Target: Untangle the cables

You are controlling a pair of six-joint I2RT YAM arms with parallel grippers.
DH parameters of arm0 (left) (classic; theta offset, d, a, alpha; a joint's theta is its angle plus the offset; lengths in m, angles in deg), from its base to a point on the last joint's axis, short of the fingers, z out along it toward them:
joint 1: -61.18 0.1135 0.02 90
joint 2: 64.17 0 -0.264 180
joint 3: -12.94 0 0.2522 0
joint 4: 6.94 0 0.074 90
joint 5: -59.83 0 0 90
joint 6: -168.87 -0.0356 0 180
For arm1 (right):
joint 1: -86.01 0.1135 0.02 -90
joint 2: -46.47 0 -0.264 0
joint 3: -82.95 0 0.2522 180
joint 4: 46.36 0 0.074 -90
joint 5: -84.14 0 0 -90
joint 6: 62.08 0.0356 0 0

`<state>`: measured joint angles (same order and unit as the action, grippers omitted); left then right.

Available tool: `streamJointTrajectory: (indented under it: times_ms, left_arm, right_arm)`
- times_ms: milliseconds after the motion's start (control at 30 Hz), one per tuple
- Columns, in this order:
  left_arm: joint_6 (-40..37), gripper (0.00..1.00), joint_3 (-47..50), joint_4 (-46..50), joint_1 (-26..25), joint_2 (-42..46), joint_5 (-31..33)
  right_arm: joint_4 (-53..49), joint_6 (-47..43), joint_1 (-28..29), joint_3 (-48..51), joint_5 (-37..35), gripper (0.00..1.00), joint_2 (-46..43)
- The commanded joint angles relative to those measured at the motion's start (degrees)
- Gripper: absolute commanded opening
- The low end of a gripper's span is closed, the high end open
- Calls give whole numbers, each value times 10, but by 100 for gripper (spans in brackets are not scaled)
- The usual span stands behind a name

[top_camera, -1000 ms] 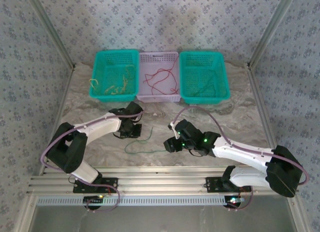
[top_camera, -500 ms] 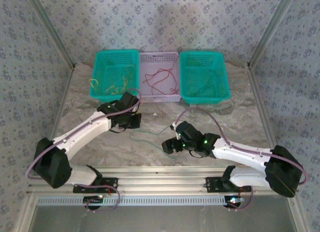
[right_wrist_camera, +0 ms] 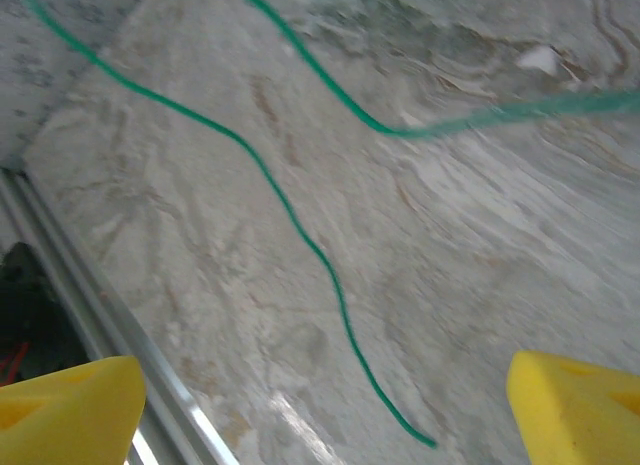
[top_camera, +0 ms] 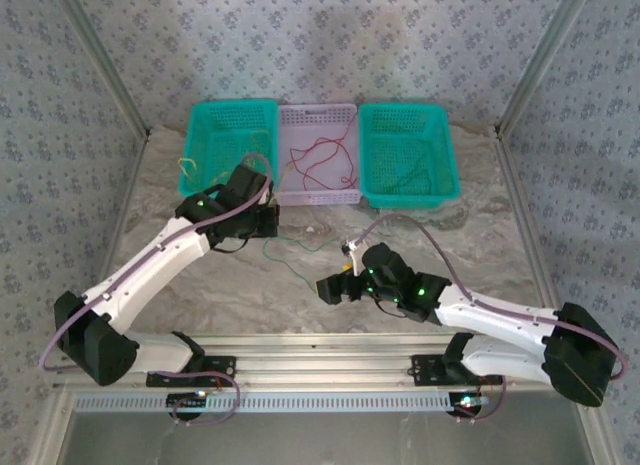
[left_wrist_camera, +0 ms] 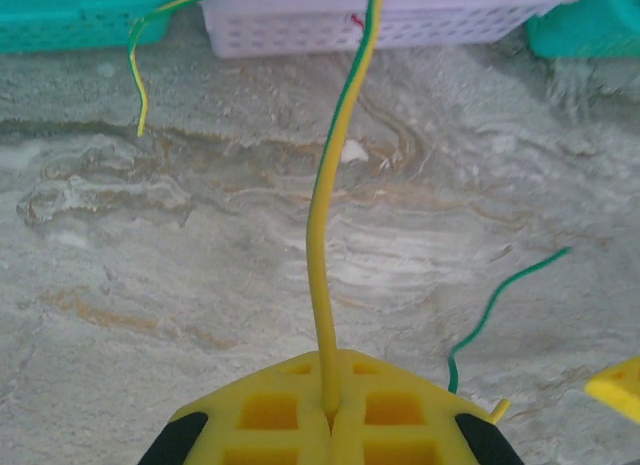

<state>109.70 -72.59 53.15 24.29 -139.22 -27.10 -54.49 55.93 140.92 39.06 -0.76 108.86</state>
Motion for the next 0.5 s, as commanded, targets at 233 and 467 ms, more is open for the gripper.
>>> streamJointTrajectory:
  times_ms: [233,467]
  left_arm:
    - [61,0,-51,-14,-16,5,-10]
    - [50,0,-83,17,-23,9,20]
  right_arm:
    - [230,-102,48,-37,-3,94,131]
    - [262,-129,43,-71,-79,90,204]
